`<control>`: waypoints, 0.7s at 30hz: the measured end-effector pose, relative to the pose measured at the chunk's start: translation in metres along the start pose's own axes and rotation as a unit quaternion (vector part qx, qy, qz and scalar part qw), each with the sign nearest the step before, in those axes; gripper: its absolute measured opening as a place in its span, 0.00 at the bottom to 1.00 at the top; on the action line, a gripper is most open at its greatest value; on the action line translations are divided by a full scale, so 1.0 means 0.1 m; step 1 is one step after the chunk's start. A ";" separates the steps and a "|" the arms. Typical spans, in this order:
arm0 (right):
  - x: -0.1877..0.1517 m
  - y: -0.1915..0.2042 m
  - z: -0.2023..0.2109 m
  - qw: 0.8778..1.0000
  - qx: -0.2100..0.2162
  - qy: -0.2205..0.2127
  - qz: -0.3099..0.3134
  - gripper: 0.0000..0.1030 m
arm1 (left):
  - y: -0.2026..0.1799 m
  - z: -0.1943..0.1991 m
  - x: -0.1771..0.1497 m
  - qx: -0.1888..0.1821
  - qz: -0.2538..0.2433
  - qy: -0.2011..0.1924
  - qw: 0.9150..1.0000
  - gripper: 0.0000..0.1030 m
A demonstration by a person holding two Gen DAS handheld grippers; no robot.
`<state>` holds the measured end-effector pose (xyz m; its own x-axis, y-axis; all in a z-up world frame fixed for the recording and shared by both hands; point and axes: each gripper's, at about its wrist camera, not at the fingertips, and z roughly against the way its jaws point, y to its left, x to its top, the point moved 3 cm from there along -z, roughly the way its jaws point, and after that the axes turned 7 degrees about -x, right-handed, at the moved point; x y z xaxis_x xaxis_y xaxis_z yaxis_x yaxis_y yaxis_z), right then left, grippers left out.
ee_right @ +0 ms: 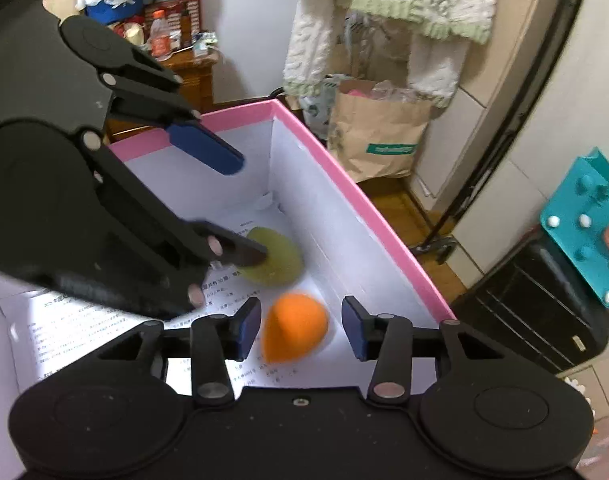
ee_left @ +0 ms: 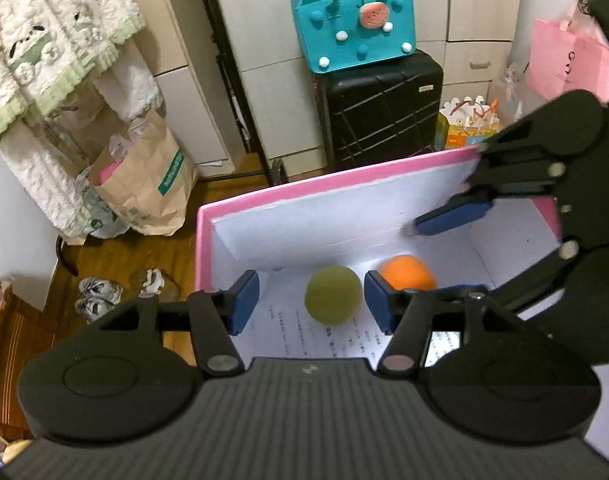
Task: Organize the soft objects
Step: 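Open both tools to drop the sponges into the pink box, then move the left tool to the pink floral cloth and grasp it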
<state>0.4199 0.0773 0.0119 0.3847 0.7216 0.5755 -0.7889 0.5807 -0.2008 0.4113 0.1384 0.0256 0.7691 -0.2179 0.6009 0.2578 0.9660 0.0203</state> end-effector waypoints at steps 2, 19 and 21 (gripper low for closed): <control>-0.05 -0.03 0.14 1.000 -0.002 -0.004 -0.021 0.49 | -0.01 0.12 -0.03 -0.001 -0.003 -0.001 1.000 0.56; -0.85 0.14 1.94 0.979 0.025 -0.036 -0.197 0.49 | -0.55 1.63 -0.48 -0.010 -0.025 -0.004 1.000 0.57; -0.94 0.20 2.11 0.981 0.008 -0.042 -0.191 0.49 | -0.65 1.81 -0.55 -0.011 -0.032 -0.019 0.999 0.58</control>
<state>0.2670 -0.0579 0.1211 0.6132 0.4194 0.6694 -0.6028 0.7961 0.0533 0.2465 0.1123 0.1362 0.7280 -0.2735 0.6287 0.3185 0.9469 0.0431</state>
